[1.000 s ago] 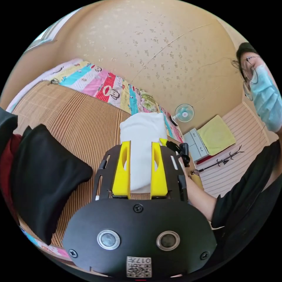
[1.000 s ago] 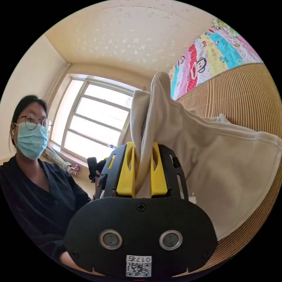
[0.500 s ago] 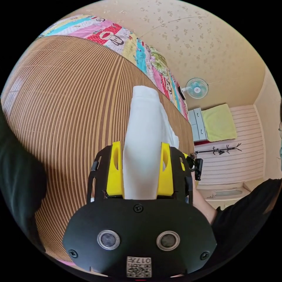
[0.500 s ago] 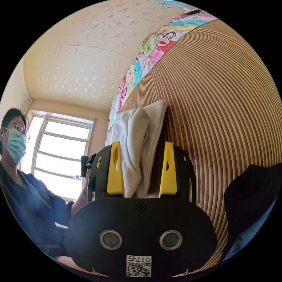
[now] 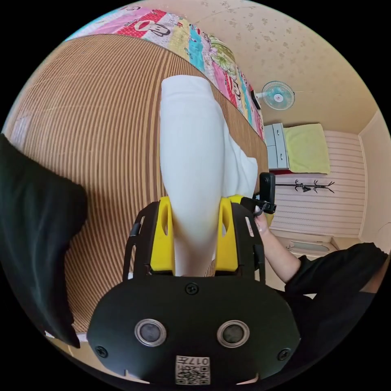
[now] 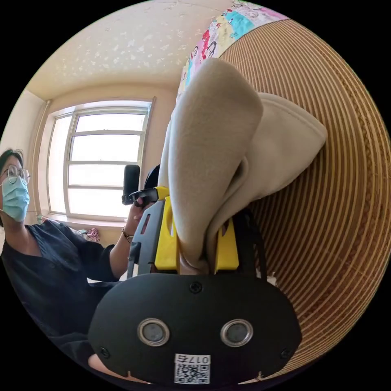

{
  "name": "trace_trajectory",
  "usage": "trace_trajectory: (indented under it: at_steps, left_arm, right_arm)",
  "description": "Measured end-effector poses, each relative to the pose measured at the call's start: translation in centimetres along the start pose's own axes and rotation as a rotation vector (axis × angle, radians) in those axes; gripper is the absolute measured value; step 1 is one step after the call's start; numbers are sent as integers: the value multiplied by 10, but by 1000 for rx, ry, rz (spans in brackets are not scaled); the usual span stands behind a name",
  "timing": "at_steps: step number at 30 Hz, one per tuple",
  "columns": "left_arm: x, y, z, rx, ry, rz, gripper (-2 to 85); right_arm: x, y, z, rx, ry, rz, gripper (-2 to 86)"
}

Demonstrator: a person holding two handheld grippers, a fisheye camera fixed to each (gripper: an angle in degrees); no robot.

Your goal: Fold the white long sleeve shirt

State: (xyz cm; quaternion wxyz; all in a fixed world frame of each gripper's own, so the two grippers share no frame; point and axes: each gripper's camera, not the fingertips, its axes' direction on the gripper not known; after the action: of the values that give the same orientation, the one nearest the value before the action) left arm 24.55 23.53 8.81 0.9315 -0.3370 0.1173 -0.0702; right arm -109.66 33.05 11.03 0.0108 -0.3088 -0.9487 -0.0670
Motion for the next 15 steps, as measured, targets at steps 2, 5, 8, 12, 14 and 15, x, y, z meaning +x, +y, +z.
trace_trajectory:
  at_steps: [2, 5, 8, 12, 14, 15]
  left_arm:
    - [2, 28, -71, 59, -56, 8, 160]
    - [-9, 50, -169, 155, -156, -20, 165]
    - [-31, 64, -247, 301, -358, -86, 163]
    - [-47, 79, -267, 360, -482, -129, 160]
    - [-45, 93, -233, 310, -471, -56, 160]
    - [-46, 97, -220, 282, -479, -56, 160]
  right_arm:
    - [-31, 7, 19, 25, -55, 0, 133]
    - [-80, 11, 68, 73, -206, 32, 134]
    - [-108, -3, 132, 68, -296, 59, 136]
    - [-100, -16, 217, -210, -4, 28, 147]
    - [-91, -1, 216, -230, -76, 13, 162]
    - [-88, 14, 204, -201, -81, -3, 169]
